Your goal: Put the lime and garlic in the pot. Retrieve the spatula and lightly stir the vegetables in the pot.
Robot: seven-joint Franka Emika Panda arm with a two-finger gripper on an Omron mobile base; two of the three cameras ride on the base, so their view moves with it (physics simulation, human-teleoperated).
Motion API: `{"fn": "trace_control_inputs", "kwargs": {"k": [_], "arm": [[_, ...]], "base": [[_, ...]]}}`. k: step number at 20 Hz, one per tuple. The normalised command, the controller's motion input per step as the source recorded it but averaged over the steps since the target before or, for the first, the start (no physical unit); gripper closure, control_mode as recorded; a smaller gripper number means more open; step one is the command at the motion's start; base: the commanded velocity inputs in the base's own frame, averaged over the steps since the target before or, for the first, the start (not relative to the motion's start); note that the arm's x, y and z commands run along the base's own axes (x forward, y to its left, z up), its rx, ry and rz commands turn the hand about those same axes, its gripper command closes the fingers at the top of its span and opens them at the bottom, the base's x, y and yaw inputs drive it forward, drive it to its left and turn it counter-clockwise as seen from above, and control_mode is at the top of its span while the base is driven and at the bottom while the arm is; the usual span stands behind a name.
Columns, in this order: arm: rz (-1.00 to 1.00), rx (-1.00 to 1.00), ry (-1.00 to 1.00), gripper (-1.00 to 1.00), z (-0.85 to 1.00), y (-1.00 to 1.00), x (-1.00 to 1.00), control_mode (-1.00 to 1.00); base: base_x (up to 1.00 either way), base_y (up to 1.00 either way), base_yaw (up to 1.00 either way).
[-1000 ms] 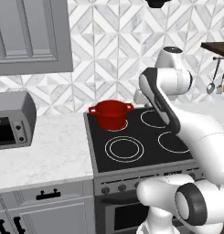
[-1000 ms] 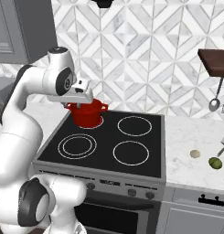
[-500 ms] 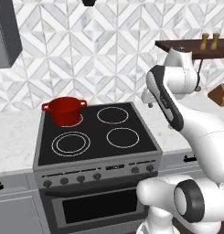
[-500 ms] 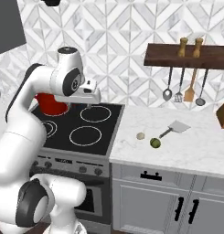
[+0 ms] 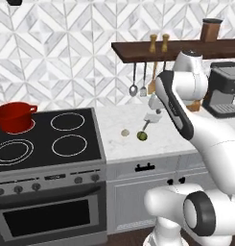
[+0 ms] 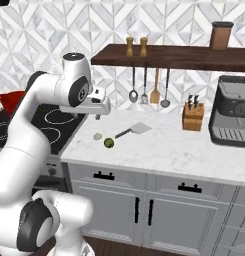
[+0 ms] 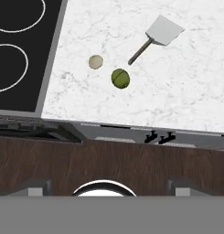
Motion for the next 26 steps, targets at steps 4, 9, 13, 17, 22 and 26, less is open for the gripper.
{"fn": "trace_control_inputs", "kwargs": {"k": [4, 9, 13, 17, 22, 26], "arm": [[0.0, 0.0, 0.0, -1.0, 0.0, 0.0, 0.0, 1.0], [0.0, 0.0, 0.0, -1.0, 0.0, 0.0, 0.0, 1.0], [0.0, 0.0, 0.0, -1.0, 0.0, 0.0, 0.0, 1.0], [0.0, 0.0, 0.0, -1.0, 0.0, 0.0, 0.0, 1.0], [0.01, 0.0, 0.0, -1.0, -0.12, 0.08, -0.05, -1.0], [0.0, 0.0, -0.01, -1.0, -0.11, 0.11, 0.04, -1.0]], "base": [[0.12, -0.5, 0.0], [0.4, 0.0, -0.03], [0.82, 0.16, -0.12], [0.0, 0.03, -0.02], [-0.07, 0.0, 0.01], [0.0, 0.0, 0.0]]}}
